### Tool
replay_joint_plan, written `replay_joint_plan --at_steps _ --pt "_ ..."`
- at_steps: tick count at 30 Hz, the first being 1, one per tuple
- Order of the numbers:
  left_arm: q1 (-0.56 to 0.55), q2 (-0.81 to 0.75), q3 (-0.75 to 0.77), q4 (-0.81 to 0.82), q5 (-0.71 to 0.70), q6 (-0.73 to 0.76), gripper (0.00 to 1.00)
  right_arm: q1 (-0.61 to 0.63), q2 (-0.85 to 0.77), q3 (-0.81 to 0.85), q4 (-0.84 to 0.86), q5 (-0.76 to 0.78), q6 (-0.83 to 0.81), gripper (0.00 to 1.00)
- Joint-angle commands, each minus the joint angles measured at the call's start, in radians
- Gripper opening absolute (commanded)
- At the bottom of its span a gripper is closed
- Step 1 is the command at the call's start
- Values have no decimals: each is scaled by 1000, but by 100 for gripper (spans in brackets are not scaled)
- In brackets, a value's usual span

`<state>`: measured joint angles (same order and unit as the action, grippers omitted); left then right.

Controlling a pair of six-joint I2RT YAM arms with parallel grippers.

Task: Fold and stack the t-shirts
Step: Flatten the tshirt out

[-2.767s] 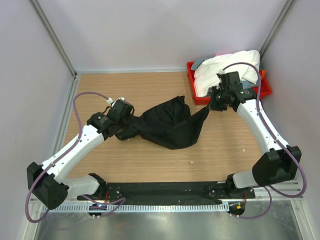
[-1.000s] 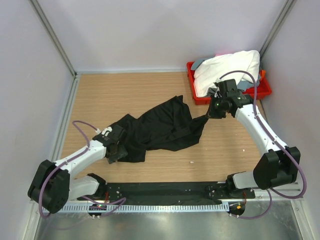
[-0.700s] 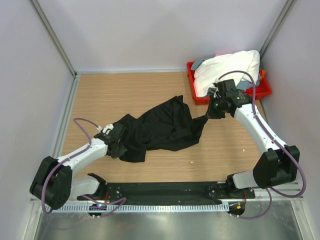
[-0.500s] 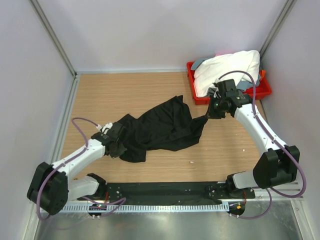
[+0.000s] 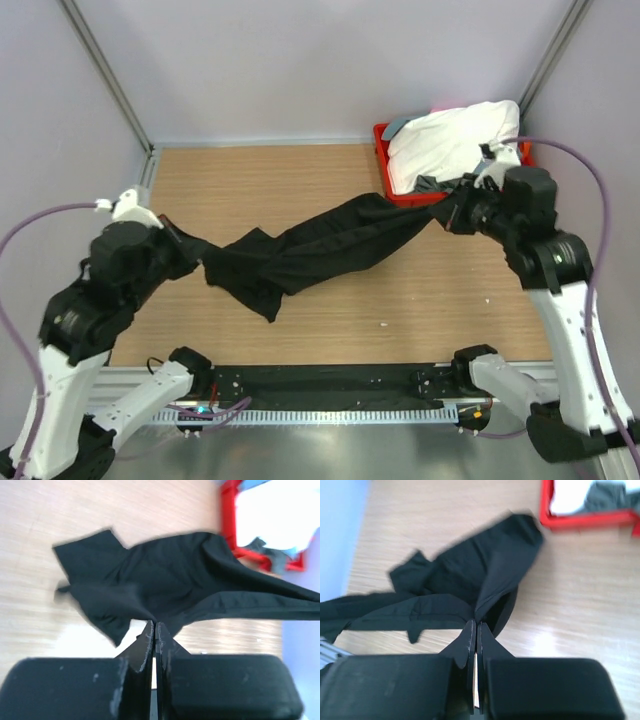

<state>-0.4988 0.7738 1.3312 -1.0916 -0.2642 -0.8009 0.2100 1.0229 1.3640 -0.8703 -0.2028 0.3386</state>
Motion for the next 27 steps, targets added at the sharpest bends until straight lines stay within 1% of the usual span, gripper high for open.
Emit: replay_joint_plan --at_steps 1,2,3,5,6,8,9,10,11,12,14,15,18,20,21,22,23,24,25,26,27 --pt "0 -19 200 -70 23 123 0 5 -156 76 2 -70 7 1" --pt "0 -21 242 -70 34 143 0 5 -190 86 11 -76 8 1" --pt "0 -27 325 -70 39 175 0 3 -257 102 16 -78 10 1" --pt "2 -31 405 -64 62 207 0 3 -320 125 31 -79 17 2" --pt "2 -33 480 -59 81 241 0 5 -381 148 42 -79 22 2" --pt "8 -44 548 -35 115 267 0 3 -444 165 85 -79 42 4" --pt "20 -50 603 -24 162 293 0 3 -496 179 105 -76 51 5" --pt "31 -65 626 -10 189 307 0 3 -524 185 146 -75 57 6" --pt "43 -71 649 21 227 324 0 3 -547 191 168 -73 65 6" --pt "75 -79 695 33 296 334 0 3 -567 199 192 -72 76 6" --pt "117 -90 744 62 347 364 0 -3 -609 210 252 -43 80 6" --pt "161 -90 794 68 359 370 0 -3 -610 228 263 -26 71 6" --pt "187 -67 858 94 378 376 0 -4 -569 291 274 34 40 6" --pt "189 -41 867 110 330 385 0 -4 -503 313 283 86 10 6" --pt "190 -7 872 107 294 387 0 -4 -477 326 286 120 2 6" --pt "190 24 881 98 204 387 0 -4 -442 339 275 159 -25 6" --pt "190 50 888 82 172 400 0 -4 -364 355 263 259 -33 6" --pt "190 115 902 62 89 402 0 -1 -309 394 234 340 -44 5" --pt "189 154 913 62 88 405 0 -3 -258 412 217 341 -52 5" --pt "189 188 922 40 24 413 0 -3 -207 432 200 377 -53 4" --pt "187 273 930 27 -16 428 0 -3 -87 460 182 394 -50 4"
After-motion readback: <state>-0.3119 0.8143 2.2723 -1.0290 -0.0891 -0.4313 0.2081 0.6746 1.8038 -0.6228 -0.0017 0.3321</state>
